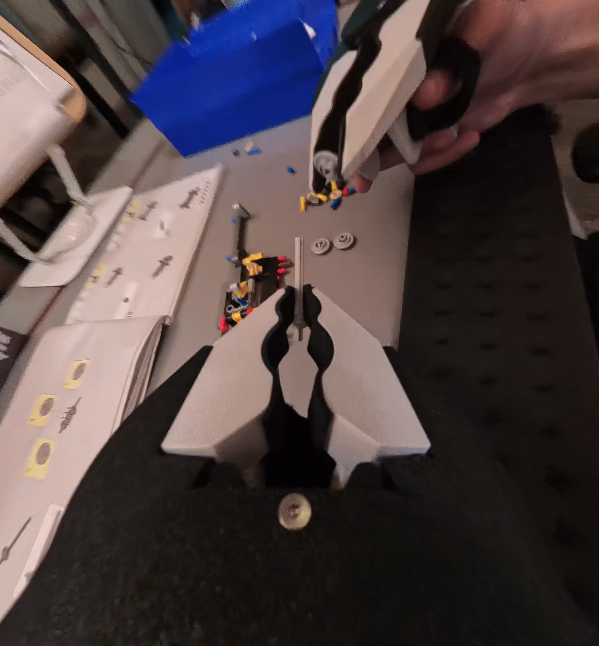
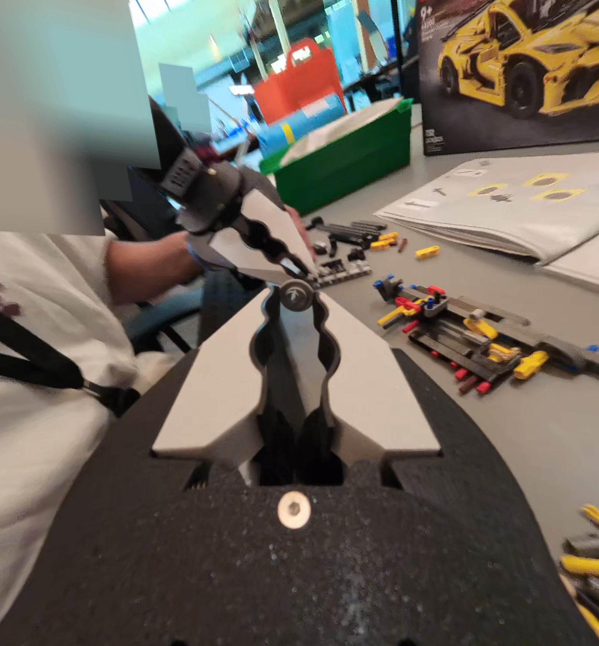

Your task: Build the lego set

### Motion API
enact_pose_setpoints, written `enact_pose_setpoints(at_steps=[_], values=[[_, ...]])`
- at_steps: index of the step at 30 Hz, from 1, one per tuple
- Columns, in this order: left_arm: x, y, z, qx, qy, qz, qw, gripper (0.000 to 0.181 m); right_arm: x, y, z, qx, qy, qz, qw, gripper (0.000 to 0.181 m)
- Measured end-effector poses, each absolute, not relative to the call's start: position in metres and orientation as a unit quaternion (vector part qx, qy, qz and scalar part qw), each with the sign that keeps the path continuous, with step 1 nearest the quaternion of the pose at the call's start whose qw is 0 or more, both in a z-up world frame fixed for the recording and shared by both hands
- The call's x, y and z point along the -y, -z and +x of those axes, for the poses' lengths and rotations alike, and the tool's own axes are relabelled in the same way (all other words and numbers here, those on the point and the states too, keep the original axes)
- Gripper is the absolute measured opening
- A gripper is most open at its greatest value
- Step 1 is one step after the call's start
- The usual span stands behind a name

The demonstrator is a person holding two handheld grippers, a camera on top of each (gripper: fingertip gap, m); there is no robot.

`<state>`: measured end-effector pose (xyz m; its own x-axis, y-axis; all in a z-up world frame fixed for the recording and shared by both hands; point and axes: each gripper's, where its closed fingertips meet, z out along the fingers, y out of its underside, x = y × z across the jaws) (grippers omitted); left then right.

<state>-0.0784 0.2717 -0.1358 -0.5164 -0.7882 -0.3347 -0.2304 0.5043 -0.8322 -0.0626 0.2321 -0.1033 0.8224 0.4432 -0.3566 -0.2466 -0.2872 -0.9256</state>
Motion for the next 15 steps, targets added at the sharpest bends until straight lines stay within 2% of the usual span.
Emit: enact_pose_setpoints(at_steps=[3,6,8,15], values=[[-0.267,0.147,-0.085,-0.770,0.340,-0.309,0.442,0.003,-0.231,0.109,-0.077,0.099,-0.257,-0.770,0.576,0.018],[-0.260,0.150,-0.089,-0.775,0.295,-0.263,0.493,0.003,-0.231,0.116,-0.080,0.049,-0.327,-0.767,0.550,0.021],[-0.255,0.151,-0.090,-0.777,0.319,-0.262,0.475,0.003,-0.230,0.113,-0.079,0.019,-0.390,-0.748,0.537,0.017],[-0.253,0.149,-0.091,-0.775,0.308,-0.243,0.495,0.003,-0.232,0.130,-0.093,0.054,-0.394,-0.782,0.480,0.017]])
